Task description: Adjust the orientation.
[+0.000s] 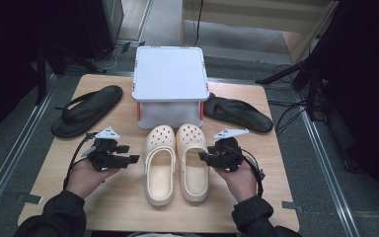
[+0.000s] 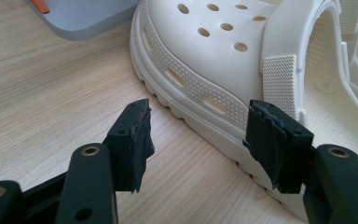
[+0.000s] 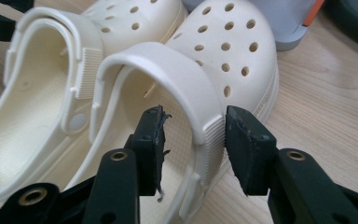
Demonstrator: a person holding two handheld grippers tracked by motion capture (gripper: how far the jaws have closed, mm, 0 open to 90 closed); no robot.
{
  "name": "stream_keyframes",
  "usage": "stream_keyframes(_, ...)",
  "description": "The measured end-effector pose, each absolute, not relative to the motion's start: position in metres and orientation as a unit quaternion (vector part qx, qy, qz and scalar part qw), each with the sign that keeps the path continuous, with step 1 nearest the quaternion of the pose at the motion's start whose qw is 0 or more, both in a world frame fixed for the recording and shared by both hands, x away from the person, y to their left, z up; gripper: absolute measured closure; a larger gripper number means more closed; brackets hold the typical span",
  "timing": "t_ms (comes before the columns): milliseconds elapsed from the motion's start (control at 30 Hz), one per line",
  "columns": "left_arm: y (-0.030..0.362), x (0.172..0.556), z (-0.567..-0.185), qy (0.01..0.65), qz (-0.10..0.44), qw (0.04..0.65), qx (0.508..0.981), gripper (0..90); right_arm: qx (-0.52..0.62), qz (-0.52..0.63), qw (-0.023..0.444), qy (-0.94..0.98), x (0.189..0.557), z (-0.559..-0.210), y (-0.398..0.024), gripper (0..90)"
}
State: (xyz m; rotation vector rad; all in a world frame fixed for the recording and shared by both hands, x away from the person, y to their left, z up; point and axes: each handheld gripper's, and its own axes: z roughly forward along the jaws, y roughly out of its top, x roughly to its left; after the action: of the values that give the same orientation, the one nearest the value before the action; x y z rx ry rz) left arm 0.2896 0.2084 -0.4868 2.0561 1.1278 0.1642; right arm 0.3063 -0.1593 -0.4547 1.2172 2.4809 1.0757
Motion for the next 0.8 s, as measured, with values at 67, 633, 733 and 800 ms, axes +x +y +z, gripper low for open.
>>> stream_keyframes(67, 0.209, 0.290, -0.487, 0.444, 0.067, 0.386, 0.806, 41.1, 0.408, 0.367, 0.083, 0.832, 0.304, -0.451, -0.164, 61.7)
stream_keyframes(633, 0.207, 0.300, -0.484, 0.444, 0.044, 0.385, 0.808, 53.4, 0.415, 0.397, 0.057, 0.817, 0.294, -0.444, -0.189, 81.1)
stream_keyframes(733, 0.206, 0.302, -0.485, 0.446, 0.037, 0.387, 0.806, 58.8, 0.410, 0.395, 0.064, 0.819, 0.297, -0.447, -0.191, 87.9)
stream_keyframes(800, 0.206, 0.304, -0.485, 0.443, 0.039, 0.391, 0.806, 64.9, 0.407, 0.390, 0.063, 0.823, 0.302, -0.451, -0.193, 90.0)
